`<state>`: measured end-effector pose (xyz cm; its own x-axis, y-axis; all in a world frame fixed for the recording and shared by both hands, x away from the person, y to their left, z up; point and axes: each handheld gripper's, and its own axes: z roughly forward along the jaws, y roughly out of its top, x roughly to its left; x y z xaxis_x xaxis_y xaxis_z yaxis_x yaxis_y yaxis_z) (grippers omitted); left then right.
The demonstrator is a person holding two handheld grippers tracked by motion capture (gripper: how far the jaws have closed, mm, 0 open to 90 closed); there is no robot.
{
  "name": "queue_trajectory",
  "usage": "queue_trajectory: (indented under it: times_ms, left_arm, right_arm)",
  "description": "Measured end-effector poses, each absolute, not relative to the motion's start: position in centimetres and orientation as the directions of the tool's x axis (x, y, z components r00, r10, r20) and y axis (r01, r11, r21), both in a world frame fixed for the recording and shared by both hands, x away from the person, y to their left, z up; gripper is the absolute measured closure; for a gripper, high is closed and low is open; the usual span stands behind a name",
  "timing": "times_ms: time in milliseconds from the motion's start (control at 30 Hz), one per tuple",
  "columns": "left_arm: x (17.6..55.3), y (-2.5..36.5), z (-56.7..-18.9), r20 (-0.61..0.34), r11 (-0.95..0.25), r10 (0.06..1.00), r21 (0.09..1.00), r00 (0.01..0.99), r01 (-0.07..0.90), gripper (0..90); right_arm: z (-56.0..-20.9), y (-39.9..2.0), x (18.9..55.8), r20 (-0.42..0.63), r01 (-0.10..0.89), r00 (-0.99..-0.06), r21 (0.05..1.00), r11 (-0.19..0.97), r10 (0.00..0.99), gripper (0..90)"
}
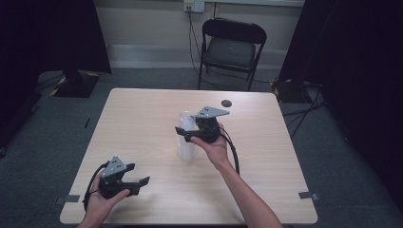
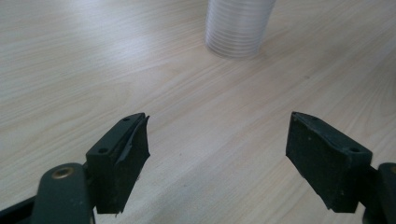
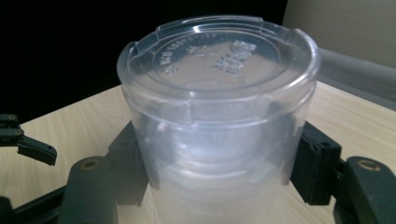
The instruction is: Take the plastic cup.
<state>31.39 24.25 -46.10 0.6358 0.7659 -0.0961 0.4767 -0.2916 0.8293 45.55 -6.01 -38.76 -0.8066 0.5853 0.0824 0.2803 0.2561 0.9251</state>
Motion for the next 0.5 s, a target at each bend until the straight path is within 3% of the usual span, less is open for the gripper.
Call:
queue_trajectory:
  times_ms: [500]
  left_arm:
    - [31.4,24.2,-46.1,-0.099,-0.290,0.765,0.830,0.637,0.477,21.0]
  right_arm:
    - [-37.6,-6.1,45.6,0.096,0.273,-0.806,0.936,0.222,0.585,32.8]
